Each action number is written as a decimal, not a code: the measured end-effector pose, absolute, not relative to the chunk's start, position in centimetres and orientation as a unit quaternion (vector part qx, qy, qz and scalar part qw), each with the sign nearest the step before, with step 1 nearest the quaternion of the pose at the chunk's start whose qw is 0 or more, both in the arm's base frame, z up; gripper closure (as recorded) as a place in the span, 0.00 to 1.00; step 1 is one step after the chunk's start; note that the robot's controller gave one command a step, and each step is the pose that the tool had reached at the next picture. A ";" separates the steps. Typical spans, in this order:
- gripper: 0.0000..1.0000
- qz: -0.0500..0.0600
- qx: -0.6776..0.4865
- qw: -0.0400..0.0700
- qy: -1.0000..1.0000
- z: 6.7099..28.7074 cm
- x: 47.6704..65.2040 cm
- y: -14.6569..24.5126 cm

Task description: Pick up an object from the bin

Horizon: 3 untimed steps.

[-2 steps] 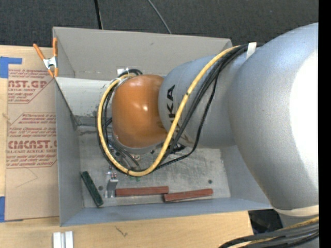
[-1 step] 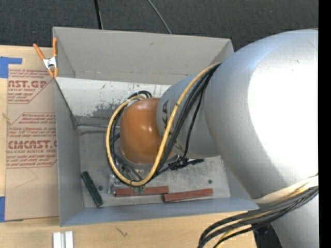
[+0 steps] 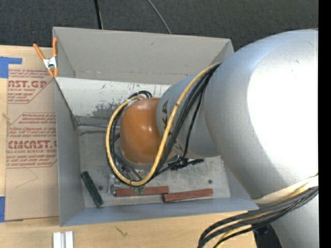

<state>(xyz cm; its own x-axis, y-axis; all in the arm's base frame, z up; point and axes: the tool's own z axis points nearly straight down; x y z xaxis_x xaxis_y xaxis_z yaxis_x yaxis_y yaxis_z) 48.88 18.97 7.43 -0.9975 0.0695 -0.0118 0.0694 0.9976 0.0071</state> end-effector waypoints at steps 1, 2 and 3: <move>0.00 0.002 0.066 0.001 0.998 7.2 48.2 16.5; 1.00 0.003 0.067 0.005 0.998 7.5 48.5 16.4; 0.00 0.002 0.067 0.001 0.998 7.2 48.2 16.4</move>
Offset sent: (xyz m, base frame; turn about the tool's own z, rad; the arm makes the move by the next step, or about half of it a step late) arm 0.0000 0.0000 0.0000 0.0000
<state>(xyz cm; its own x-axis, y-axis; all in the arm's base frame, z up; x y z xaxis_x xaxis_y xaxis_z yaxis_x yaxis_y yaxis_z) 48.22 16.39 7.19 -0.9911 0.1334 -0.0011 0.1334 0.9911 0.0044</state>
